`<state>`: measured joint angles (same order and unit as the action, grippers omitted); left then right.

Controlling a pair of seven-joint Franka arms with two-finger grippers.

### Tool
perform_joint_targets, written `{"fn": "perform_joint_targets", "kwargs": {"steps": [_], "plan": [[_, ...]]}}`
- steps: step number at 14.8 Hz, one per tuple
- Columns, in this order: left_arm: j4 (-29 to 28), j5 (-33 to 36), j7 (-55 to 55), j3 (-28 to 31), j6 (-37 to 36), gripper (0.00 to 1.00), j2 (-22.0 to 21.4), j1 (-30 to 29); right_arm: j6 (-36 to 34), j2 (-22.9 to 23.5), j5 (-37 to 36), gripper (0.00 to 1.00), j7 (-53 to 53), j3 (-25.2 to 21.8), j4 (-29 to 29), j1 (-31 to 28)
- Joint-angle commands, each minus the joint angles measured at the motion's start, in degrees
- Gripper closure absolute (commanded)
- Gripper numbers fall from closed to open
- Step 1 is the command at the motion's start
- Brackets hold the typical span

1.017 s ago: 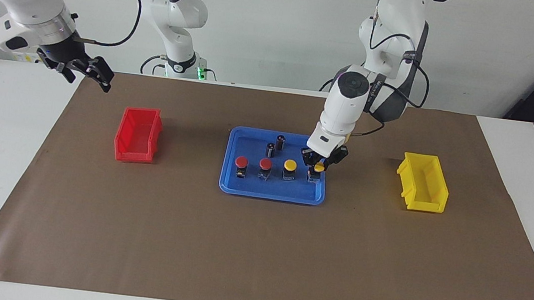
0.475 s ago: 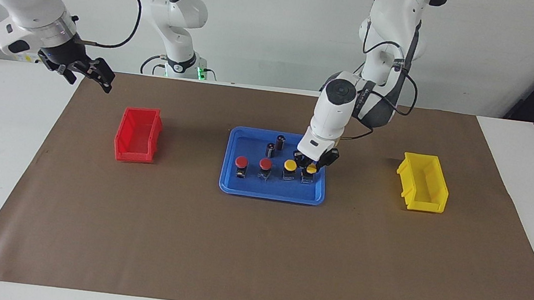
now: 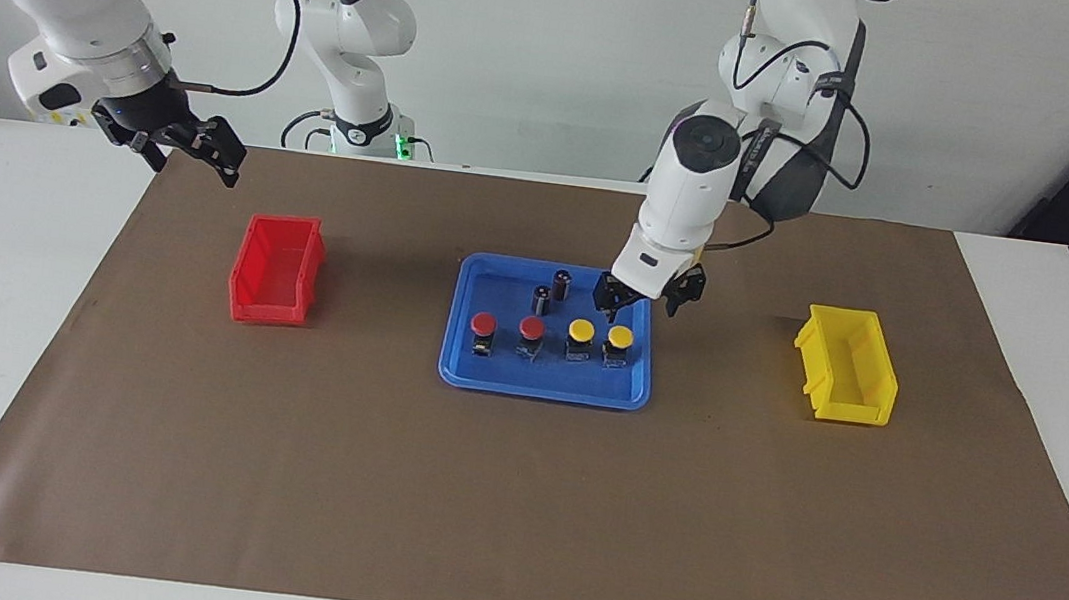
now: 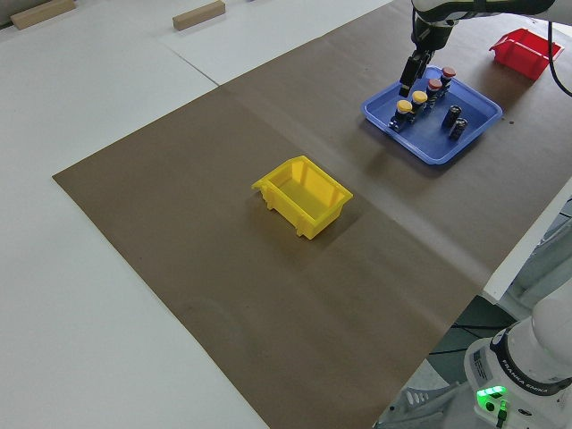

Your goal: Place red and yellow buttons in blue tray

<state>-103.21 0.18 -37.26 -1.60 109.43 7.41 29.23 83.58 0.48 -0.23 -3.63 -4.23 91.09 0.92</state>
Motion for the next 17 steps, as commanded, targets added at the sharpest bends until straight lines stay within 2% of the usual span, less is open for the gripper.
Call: {"fn": "perform_joint_targets", "kwargs": {"steps": [1, 4, 9, 12, 17], "plan": [[2.3, -0.27, 8.06, 0.72, -6.4, 0.0, -3.53, -4.69, 0.8, -1.36, 0.41, 0.0, 1.26, 0.01, 1.73, 1.1], [2.57, -0.44, 19.9, 0.98, -10.36, 0.0, -7.05, -12.42, 0.88, -1.36, 0.41, 0.0, 1.26, 0.01, 1.73, 2.07], [7.3, -0.97, 33.72, 0.99, -14.58, 0.0, -6.36, -24.03, 0.8, -1.36, 0.32, 0.0, 1.26, 0.01, 1.73, 2.16], [7.84, -1.06, 39.97, 0.99, -15.3, 0.0, -6.88, -27.38, 1.23, -1.27, 0.41, 0.0, 1.26, -0.08, 1.73, 1.99], [8.02, -1.06, 41.04, 1.07, -15.39, 0.0, -7.06, -27.74, 1.5, -1.36, 0.06, 0.0, 1.44, -0.08, 1.99, 2.25]]}}
